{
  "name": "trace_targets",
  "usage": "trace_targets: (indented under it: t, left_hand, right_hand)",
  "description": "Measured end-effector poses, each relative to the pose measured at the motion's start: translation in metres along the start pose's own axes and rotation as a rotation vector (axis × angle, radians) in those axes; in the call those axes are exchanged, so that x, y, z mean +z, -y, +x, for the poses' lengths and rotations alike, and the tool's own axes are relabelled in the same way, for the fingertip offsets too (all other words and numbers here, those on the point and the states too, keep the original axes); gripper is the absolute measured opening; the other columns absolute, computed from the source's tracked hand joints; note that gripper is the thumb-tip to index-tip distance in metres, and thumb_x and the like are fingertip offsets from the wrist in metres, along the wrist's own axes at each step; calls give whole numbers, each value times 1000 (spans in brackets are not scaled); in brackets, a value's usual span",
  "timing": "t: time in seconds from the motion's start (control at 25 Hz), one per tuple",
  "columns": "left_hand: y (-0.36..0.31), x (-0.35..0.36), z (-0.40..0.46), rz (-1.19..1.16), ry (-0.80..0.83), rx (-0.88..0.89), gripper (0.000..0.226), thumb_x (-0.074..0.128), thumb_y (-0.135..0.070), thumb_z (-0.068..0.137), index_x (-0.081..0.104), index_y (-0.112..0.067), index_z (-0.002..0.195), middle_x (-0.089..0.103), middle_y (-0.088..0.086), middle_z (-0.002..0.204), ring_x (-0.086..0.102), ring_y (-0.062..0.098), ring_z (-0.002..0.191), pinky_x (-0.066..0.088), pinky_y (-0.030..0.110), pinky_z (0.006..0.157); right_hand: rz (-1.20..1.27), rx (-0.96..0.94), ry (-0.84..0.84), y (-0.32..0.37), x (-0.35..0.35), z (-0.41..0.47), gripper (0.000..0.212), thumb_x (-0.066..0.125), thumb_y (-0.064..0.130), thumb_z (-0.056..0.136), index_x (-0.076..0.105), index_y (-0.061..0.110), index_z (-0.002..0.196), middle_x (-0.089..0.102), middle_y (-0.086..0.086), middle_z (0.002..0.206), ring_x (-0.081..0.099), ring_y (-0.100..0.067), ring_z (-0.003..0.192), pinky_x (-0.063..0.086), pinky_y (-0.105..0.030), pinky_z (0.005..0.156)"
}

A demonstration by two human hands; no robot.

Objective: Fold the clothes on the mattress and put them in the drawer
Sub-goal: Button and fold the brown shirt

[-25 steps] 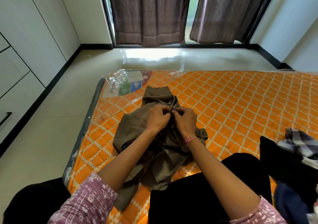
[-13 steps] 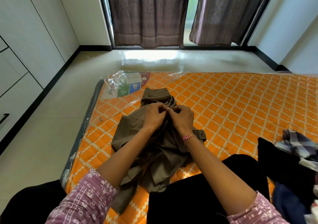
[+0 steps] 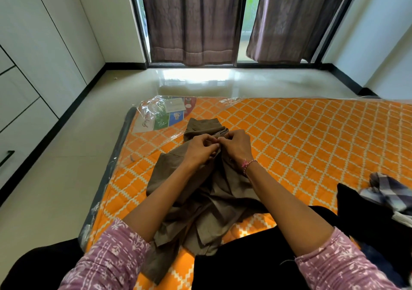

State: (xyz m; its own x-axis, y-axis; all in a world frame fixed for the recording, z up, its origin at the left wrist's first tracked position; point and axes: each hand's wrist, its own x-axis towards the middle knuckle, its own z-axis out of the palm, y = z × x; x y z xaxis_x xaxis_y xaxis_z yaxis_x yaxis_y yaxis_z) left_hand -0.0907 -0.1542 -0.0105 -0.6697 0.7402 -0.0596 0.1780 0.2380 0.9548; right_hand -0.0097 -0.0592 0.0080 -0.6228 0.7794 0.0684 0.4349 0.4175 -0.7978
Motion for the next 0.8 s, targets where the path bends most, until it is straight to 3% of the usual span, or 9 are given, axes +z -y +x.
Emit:
trace_targets:
  t: [0.12, 0.24, 0.32, 0.44, 0.56, 0.68, 0.8]
  left_hand:
    - [3, 0, -3, -20, 65, -24, 7, 66, -17, 88, 61, -19, 83, 62, -1, 70, 58, 7, 57, 43, 16, 50]
    - [4, 3, -5, -73, 250, -130, 13, 70, -21, 85, 57, -19, 84, 63, 1, 64, 60, 8, 47, 46, 17, 44]
    - [3, 7, -4, 121, 154, -59, 20, 73, -28, 82, 55, -20, 77, 61, -2, 60, 59, 8, 46, 46, 22, 46]
    - [-1, 5, 1, 316, -212, 128, 31, 79, -38, 73, 58, -19, 88, 60, -8, 73, 57, 5, 65, 42, 20, 58]
    - [-4, 0, 10, 108, -140, 103, 33, 78, -26, 77, 61, -11, 101, 60, -5, 89, 57, 8, 80, 46, 20, 71]
    - [-5, 0, 13, -61, -66, 3, 9, 70, -13, 84, 63, -7, 85, 63, 6, 80, 59, 18, 74, 48, 28, 62]
    - [4, -1, 12, 8, -131, -3, 12, 71, -9, 82, 62, 0, 80, 59, 10, 71, 55, 18, 68, 42, 31, 62]
  right_hand:
    - [144, 92, -55, 7, -3, 20, 37, 66, 11, 83, 55, 3, 48, 48, -13, 48, 39, -15, 49, 32, -31, 52]
    - [310, 207, -82, 22, -3, 39, 43, 64, 15, 87, 45, 14, 48, 34, -3, 47, 30, -16, 48, 27, -30, 52]
    - [413, 251, -62, 28, 0, 47, 43, 63, 15, 88, 45, 13, 49, 35, -6, 52, 34, -21, 54, 29, -34, 58]
    - [492, 279, 14, 31, 1, 52, 35, 59, 13, 91, 48, 10, 57, 43, -12, 63, 41, -25, 65, 35, -36, 62]
    - [632, 344, 125, 32, -6, 53, 27, 56, 11, 93, 56, 5, 66, 54, -13, 66, 50, -27, 59, 43, -33, 56]
    - [694, 382, 249, 30, -14, 45, 16, 58, 14, 92, 65, 4, 81, 65, -10, 75, 60, -22, 66, 48, -28, 55]
    - [472, 295, 391, 11, -21, 32, 16, 63, 9, 88, 68, 0, 100, 67, -11, 91, 61, -20, 78, 48, -24, 59]
